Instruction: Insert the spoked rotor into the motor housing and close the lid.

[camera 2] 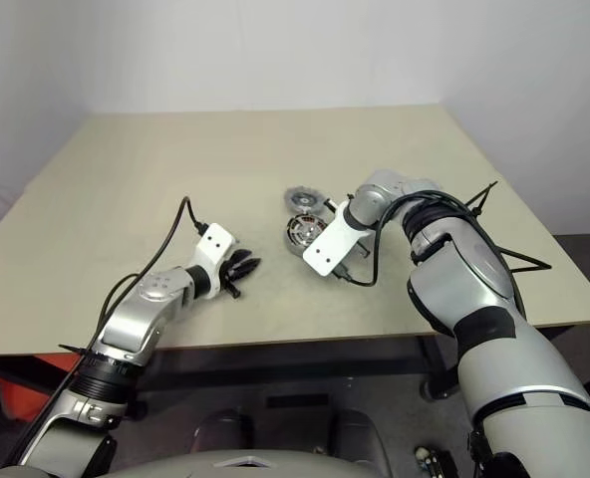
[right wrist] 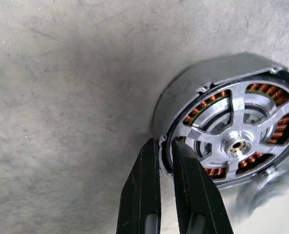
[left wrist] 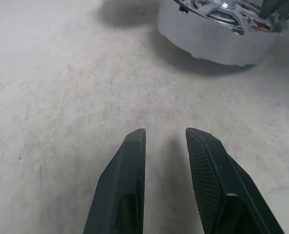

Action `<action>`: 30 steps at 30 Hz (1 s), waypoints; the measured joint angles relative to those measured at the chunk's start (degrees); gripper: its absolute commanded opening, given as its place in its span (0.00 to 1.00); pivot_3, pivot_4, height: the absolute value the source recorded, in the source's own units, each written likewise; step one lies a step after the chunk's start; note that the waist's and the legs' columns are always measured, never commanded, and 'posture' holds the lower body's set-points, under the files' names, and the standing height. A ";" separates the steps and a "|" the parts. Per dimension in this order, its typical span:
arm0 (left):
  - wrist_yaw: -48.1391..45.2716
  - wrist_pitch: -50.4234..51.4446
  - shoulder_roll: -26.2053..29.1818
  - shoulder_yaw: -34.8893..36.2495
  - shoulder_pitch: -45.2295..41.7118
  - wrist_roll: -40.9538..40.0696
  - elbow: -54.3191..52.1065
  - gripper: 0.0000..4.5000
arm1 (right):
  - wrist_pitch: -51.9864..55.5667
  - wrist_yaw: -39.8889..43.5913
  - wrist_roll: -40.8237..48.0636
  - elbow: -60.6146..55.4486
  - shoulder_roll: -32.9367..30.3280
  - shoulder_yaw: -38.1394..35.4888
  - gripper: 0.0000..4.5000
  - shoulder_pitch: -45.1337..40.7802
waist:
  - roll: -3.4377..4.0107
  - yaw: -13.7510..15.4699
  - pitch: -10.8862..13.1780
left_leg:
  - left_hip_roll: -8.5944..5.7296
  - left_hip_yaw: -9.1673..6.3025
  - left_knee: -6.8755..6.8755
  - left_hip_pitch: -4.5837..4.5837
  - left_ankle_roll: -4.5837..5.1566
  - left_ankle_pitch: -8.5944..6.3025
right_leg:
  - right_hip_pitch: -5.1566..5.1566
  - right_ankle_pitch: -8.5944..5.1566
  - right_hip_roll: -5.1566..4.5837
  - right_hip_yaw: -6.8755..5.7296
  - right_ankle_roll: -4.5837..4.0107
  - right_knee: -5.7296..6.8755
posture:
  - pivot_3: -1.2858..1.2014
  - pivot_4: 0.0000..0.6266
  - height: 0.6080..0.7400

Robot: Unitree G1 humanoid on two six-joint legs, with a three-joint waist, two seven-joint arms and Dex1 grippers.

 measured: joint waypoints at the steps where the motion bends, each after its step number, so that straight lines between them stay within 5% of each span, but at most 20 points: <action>1: 0.00 0.00 0.00 0.00 0.00 0.01 0.00 0.31 | -0.01 -0.16 -0.01 0.00 0.00 0.07 0.11 -0.01 | 0.00 0.00 0.00 | 0.00 0.00 0.01 0.00 0.00 0.00 | 0.00 0.00 0.00 0.00 0.00 0.00 | 0.52 0.00 1.00; 5: 0.01 0.00 -0.03 0.00 0.00 0.04 0.00 0.31 | 0.28 -0.78 -0.23 0.01 -0.01 0.33 0.00 -0.02 | 0.00 -0.04 0.00 | 0.00 0.00 0.02 0.01 0.00 0.00 | 0.01 0.01 0.00 0.00 -0.01 0.00 | 0.52 0.00 1.00; 17: 0.51 -0.01 -0.23 0.00 0.20 0.07 -0.04 0.31 | 10.17 5.41 7.13 1.14 -0.02 -6.90 0.00 1.97 | 0.05 -0.03 0.03 | 0.01 0.00 0.09 -0.04 0.00 0.00 | -0.02 0.08 0.01 0.00 -0.11 0.02 | 0.52 0.00 1.00; 25: 0.98 -0.26 -0.29 0.00 0.73 0.12 -0.03 0.31 | 21.79 24.45 16.97 -3.38 -4.54 -14.62 0.00 4.25 | 0.09 0.64 0.06 | 0.03 -0.02 0.21 -0.48 0.17 -0.08 | -0.25 0.08 -0.01 -0.04 -0.12 -0.06 | 0.52 0.00 1.00; 30: 0.98 -0.67 -0.43 -0.05 0.88 0.18 0.00 0.31 | 41.36 35.21 26.42 -16.04 -4.90 -18.16 0.00 10.44 | 0.13 0.79 0.09 | 0.12 -0.03 0.29 -0.50 0.15 -0.06 | -0.32 0.09 0.02 -0.08 -0.13 0.02 | 0.52 0.00 1.00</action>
